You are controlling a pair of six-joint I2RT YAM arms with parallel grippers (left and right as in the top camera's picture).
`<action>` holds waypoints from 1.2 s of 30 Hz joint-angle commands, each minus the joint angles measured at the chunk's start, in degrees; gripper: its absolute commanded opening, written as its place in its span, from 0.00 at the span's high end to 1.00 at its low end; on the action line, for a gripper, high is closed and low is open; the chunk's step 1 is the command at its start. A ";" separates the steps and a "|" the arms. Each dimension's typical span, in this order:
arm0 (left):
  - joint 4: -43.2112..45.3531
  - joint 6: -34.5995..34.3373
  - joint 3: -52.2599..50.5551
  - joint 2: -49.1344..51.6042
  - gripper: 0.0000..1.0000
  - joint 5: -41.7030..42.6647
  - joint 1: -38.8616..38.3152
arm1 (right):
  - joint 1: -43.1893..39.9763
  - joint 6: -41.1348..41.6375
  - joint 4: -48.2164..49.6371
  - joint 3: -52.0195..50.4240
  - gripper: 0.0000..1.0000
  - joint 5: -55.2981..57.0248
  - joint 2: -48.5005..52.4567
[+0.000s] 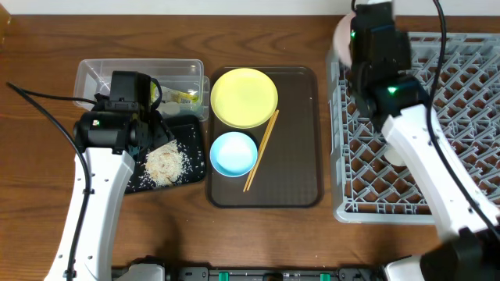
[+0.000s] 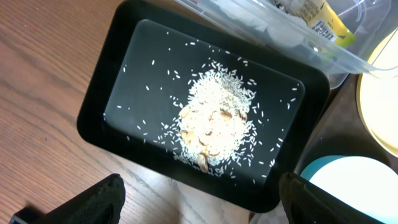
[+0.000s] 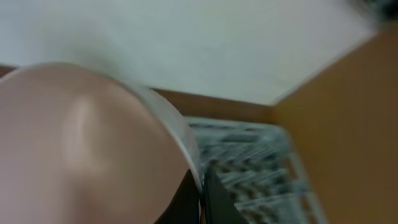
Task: Sort waste into correct bins and load items into the dishwasher rack
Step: 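Place the pink bowl upright against the back of the dish rack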
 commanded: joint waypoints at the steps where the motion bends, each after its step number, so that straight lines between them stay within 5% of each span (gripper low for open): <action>1: -0.02 -0.87 0.33 -1.03 0.18 -0.46 0.24 | -2.25 -7.87 3.98 0.00 0.99 13.70 3.96; 16: -0.04 -0.87 0.31 -1.03 0.18 0.35 0.24 | -3.67 -11.47 12.66 0.00 0.99 17.40 19.43; 27: -0.04 -0.85 0.33 -1.03 0.18 0.37 0.24 | -0.61 -9.66 12.07 0.00 0.99 17.33 21.44; 36: -0.04 -0.85 0.33 -1.03 0.18 0.37 0.24 | 1.64 3.48 -0.72 0.00 0.99 16.44 21.35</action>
